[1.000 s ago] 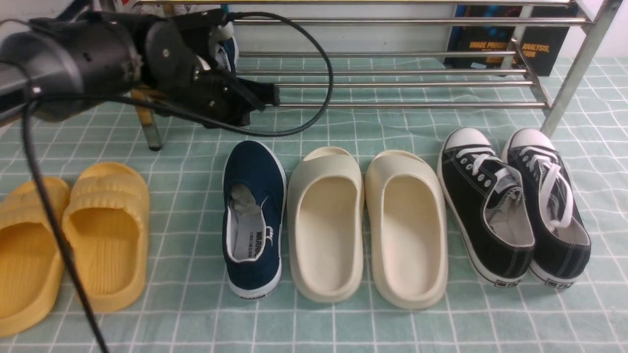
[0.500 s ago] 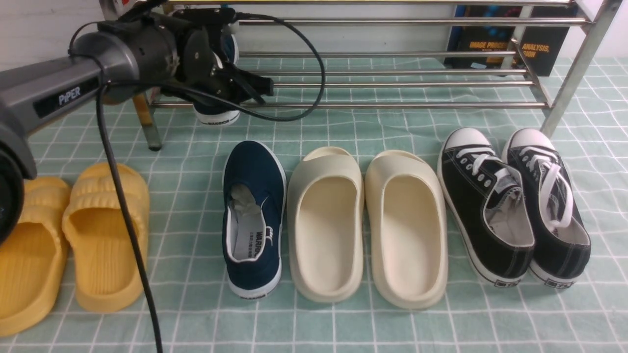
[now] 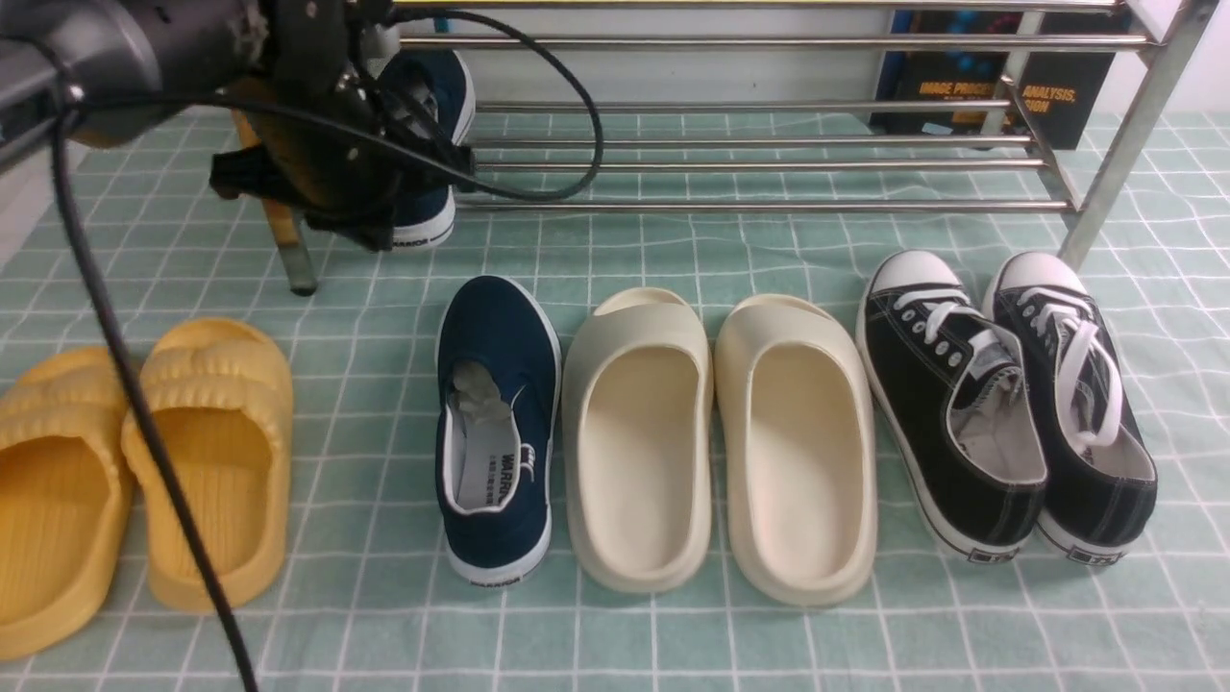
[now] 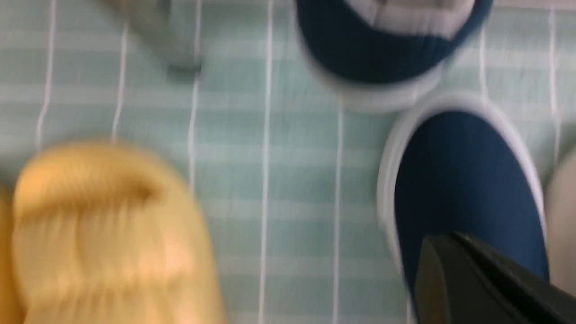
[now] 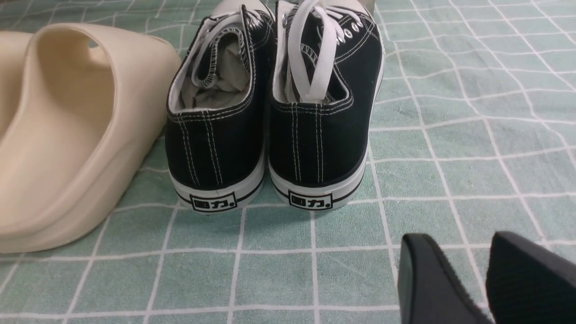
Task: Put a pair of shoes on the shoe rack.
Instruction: Use the left arm to grab the shoe closest to it, then use the left arm to put a shoe into the shoe rack
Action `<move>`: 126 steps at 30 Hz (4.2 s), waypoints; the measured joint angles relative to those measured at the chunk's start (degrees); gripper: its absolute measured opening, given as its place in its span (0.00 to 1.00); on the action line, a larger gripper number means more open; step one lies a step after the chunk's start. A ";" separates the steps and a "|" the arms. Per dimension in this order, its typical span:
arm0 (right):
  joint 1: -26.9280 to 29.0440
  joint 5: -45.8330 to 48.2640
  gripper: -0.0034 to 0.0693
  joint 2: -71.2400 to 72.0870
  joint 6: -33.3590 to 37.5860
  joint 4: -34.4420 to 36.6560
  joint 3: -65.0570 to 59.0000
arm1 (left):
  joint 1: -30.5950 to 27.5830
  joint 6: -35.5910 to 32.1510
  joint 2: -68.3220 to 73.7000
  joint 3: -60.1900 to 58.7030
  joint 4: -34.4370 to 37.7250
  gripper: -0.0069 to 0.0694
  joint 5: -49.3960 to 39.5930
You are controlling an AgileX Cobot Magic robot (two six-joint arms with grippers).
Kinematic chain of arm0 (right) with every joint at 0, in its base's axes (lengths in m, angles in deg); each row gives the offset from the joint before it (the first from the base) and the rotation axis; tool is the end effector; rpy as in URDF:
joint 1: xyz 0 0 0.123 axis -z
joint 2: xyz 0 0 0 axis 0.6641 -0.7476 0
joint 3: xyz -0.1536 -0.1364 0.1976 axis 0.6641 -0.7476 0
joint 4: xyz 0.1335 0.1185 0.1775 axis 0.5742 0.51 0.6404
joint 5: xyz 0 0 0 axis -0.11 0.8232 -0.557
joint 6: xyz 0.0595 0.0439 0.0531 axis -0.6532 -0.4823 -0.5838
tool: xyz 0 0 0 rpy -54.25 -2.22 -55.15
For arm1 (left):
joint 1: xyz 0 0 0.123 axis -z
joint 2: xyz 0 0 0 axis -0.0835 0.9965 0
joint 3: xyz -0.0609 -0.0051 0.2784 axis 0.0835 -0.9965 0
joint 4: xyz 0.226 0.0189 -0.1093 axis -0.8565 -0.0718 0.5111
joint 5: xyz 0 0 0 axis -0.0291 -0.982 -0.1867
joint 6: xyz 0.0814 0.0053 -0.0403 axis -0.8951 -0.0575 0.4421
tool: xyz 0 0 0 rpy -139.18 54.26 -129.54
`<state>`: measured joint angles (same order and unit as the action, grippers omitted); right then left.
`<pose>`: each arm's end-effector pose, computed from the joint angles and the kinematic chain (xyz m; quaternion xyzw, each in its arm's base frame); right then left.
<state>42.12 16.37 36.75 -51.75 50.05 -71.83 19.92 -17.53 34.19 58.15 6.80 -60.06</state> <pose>0.0521 0.0017 0.1738 0.0362 0.8050 0.0359 0.5911 0.3880 -0.0971 0.2997 -0.0208 0.9695 -0.0269 0.2427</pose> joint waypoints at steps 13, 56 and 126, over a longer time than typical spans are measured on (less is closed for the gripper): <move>0.00 0.00 0.38 0.00 0.00 0.00 0.00 | 0.00 -1.73 -13.45 -31.22 16.57 0.17 16.85; 0.00 0.00 0.38 0.00 0.00 0.00 0.00 | 0.05 -7.90 12.20 10.98 17.72 0.09 6.29; 0.00 0.00 0.38 0.00 0.00 0.00 0.00 | 0.05 1.95 20.00 30.27 2.63 0.20 -5.60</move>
<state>42.12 16.37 36.75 -51.75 50.05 -71.83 19.97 -15.59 54.19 88.42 9.43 -65.66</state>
